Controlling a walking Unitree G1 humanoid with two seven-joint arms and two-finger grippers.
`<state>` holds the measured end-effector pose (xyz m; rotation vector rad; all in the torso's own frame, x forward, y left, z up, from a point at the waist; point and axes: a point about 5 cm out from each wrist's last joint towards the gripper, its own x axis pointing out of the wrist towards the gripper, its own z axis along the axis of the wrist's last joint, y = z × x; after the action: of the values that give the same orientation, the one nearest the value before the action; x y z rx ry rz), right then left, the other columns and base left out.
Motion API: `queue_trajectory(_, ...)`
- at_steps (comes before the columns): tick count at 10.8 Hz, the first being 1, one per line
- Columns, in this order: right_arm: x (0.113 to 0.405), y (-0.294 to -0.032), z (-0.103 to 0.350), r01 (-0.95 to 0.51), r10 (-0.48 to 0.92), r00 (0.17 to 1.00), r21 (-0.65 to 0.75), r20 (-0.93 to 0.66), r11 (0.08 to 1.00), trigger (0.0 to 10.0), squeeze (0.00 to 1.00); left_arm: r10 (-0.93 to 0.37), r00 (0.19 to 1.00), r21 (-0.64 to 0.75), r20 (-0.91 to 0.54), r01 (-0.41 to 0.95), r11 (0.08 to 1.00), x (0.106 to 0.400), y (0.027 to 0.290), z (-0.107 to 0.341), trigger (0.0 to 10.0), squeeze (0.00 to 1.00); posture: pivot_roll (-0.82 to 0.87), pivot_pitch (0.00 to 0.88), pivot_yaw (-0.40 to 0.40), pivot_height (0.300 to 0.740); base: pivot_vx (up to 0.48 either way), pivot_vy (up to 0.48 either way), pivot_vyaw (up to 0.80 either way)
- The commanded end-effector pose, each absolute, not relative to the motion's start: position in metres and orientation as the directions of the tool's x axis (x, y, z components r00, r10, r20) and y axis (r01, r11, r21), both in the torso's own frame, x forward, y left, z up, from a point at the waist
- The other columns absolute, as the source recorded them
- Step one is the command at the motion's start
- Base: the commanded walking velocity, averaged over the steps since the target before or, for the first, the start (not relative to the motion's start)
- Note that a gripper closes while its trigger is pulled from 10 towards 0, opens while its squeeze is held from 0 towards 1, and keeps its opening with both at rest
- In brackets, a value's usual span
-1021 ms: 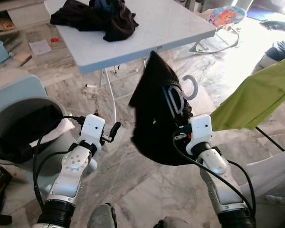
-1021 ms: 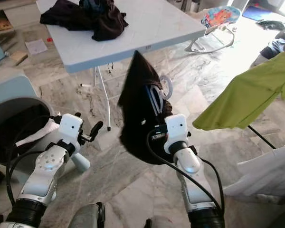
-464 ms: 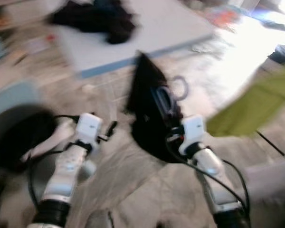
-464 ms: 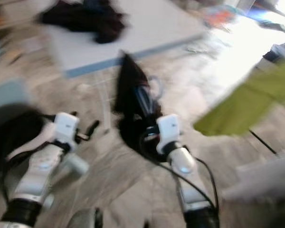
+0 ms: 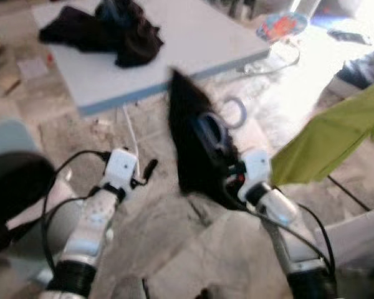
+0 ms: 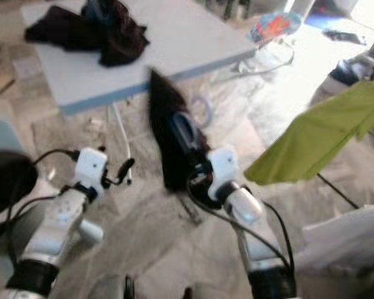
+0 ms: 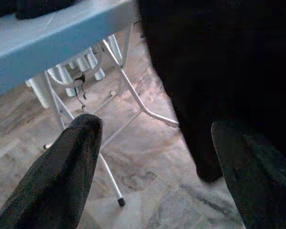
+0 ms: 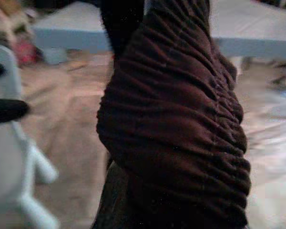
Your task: Hang hanger
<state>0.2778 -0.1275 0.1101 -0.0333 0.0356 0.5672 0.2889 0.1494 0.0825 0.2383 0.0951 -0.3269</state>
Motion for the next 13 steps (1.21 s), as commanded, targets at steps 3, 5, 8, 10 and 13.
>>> queue_trajectory(3,0.278,-0.126,0.136,-0.655,0.655,0.756,-0.002,0.010,0.756,10.0,0.00,-0.345,0.933,0.220,-0.103,0.360,0.907,0.296,0.137,0.088,10.0,0.00,-0.06,0.072,-0.049,0.740,0.000,0.000,0.00)
queue_trajectory(5,0.272,-0.113,0.146,-0.735,0.735,0.678,0.036,0.017,0.677,10.0,0.00,-0.370,0.927,0.230,-0.061,0.374,0.898,0.308,0.124,0.098,10.0,0.00,-0.07,0.073,-0.048,0.740,0.000,0.000,0.00)
queue_trajectory(8,0.259,-0.106,0.142,-0.789,0.789,0.614,0.018,-0.035,0.614,10.0,0.00,-0.385,0.923,0.197,-0.002,0.377,0.905,0.315,0.118,0.108,10.0,0.00,-0.08,0.075,-0.045,0.740,0.000,0.000,0.00)
queue_trajectory(10,0.251,-0.103,0.143,-0.833,0.833,0.550,0.027,-0.058,0.553,10.0,0.00,-0.355,0.935,0.205,-0.001,0.348,0.915,0.316,0.121,0.107,10.0,0.00,-0.08,0.075,-0.044,0.740,0.000,0.000,0.00)
queue_trajectory(13,0.247,-0.124,0.138,-0.863,0.849,0.502,-0.031,-0.165,0.504,10.0,0.00,-0.233,0.972,0.209,0.040,0.220,0.953,0.323,0.147,0.111,2.0,0.00,-0.09,0.075,-0.044,0.740,0.000,0.000,0.00)
